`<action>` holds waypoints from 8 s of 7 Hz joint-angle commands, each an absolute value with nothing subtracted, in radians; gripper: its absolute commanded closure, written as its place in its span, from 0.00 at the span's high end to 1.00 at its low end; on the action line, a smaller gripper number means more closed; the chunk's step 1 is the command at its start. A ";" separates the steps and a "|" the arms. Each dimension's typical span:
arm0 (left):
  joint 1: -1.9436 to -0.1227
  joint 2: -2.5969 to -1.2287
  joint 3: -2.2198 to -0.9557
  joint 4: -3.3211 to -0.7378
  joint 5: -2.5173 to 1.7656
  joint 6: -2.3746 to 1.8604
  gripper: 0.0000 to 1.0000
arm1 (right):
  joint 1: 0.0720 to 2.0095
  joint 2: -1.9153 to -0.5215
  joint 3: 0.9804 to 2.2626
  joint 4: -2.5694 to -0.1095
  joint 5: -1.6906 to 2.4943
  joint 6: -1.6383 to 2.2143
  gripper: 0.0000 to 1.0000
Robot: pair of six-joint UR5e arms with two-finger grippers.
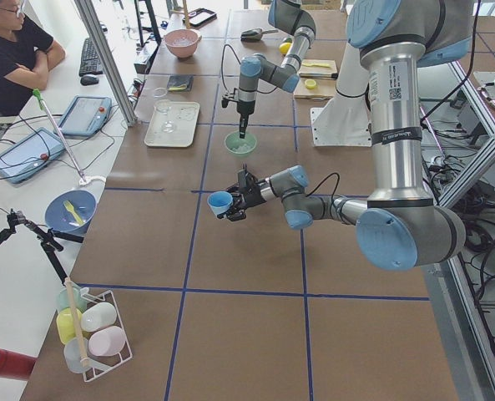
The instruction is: Pour ice into bowl
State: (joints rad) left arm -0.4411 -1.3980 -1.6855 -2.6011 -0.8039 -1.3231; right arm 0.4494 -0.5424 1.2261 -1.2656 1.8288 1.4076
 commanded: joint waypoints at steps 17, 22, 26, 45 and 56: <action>-0.339 -1.198 -1.917 -2.599 -0.681 -1.243 1.00 | 0.850 -1.340 1.925 -1.329 2.137 1.046 0.00; -0.611 -1.224 -1.980 -2.600 -1.047 -0.924 1.00 | 0.948 -1.751 1.844 -0.934 2.140 0.760 0.00; -0.698 -1.244 -1.967 -2.603 -1.147 -0.844 1.00 | 1.006 -1.776 1.682 -0.876 2.158 0.650 0.32; -1.577 -1.497 -1.723 -1.535 -2.369 0.045 1.00 | 1.592 -1.631 1.643 -1.543 2.396 -0.100 1.00; -1.577 -1.506 -1.721 -1.542 -2.365 0.049 1.00 | 1.594 -1.629 1.641 -1.540 2.399 -0.097 1.00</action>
